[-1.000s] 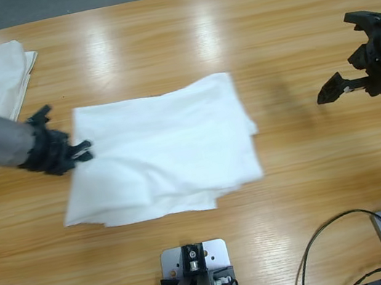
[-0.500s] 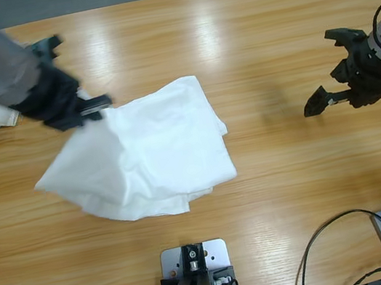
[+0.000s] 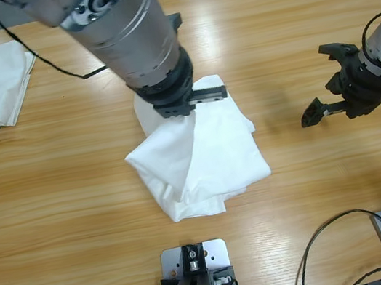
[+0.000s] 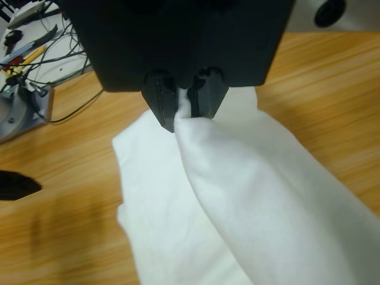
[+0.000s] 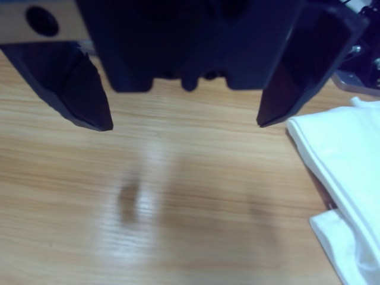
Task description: Fold clothes
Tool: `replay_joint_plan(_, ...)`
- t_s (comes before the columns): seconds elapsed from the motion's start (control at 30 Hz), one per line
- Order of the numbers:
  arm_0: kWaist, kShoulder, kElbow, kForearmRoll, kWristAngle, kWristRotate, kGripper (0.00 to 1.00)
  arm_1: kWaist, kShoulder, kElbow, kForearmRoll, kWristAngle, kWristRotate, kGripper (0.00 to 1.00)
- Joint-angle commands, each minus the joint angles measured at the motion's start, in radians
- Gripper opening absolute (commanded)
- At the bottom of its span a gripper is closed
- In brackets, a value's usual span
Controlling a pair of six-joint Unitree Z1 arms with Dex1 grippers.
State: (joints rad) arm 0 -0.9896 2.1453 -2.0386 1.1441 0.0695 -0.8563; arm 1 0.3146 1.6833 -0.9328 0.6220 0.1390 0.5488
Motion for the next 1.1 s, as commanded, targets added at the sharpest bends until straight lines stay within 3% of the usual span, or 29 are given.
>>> replay_joint_plan(0.03,-0.014,0.167,-0.189,0.076,-0.033,0.013,0.0,0.012,0.027,0.031,-0.011,0.034,-0.007,1.0)
replay_joint_plan(0.43,-0.024,0.347,-0.406,0.088,-0.134,0.04,0.0,0.012,0.021,0.046,-0.019,0.037,-0.01,1.0)
replay_joint_plan(0.47,-0.024,0.359,-0.43,0.088,-0.145,0.037,0.245,0.012,0.022,0.047,-0.019,0.037,-0.01,1.0)
replay_joint_plan(0.5,-0.026,0.38,-0.473,0.088,-0.161,0.034,0.684,0.012,0.022,0.048,-0.021,0.037,-0.011,1.0)
replay_joint_plan(0.63,-0.034,0.445,-0.622,0.087,-0.195,0.025,0.843,0.012,0.017,0.053,-0.022,0.037,-0.012,1.0)
replay_joint_plan(0.87,-0.052,0.538,-0.863,0.169,-0.25,-0.003,0.885,0.012,-0.013,0.062,-0.022,0.03,-0.012,1.0)
replay_joint_plan(1.0,-0.022,0.509,-0.959,0.376,-0.159,0.025,0.885,0.025,-0.168,0.031,-0.012,0.021,-0.012,0.993)
replay_joint_plan(1.1,0.031,0.434,-0.981,0.468,-0.075,0.088,0.881,0.078,-0.269,-0.036,0.049,-0.009,-0.013,0.927)
